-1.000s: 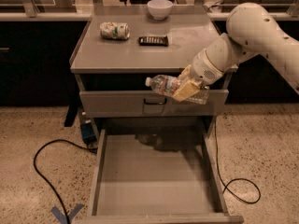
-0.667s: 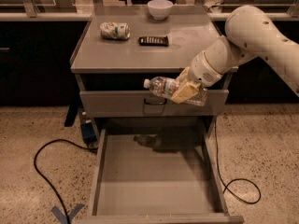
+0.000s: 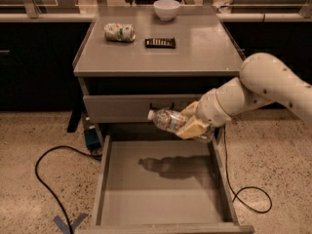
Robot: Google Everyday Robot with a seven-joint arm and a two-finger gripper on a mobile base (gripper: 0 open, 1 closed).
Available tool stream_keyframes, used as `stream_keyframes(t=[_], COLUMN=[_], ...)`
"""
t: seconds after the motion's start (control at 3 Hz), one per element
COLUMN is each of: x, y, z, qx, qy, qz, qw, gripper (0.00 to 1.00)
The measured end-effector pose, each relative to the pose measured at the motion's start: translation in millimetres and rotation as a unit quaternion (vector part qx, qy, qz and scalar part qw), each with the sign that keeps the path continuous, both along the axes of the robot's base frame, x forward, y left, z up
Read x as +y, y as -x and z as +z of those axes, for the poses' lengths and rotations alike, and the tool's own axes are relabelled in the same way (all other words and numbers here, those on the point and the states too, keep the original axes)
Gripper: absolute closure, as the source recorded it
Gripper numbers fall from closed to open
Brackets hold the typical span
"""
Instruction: Place water bottle into middle drawer
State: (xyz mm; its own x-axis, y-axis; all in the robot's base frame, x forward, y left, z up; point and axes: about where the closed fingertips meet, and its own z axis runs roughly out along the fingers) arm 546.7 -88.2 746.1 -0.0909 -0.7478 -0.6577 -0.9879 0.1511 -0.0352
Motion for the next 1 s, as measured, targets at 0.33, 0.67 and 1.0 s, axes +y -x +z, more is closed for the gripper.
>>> stream_keyframes(t=[0.33, 0.67, 1.0], x=[-1, 8, 8], y=[18, 29, 30], z=[-76, -141, -142], qx=[0.041, 0.093, 0.094], qy=[-0.017, -0.029, -0.03], qz=[0.003, 0.015, 0.016], qw=[0.999, 0.9951, 0.995], gripper=[1.0, 1.0, 1.0])
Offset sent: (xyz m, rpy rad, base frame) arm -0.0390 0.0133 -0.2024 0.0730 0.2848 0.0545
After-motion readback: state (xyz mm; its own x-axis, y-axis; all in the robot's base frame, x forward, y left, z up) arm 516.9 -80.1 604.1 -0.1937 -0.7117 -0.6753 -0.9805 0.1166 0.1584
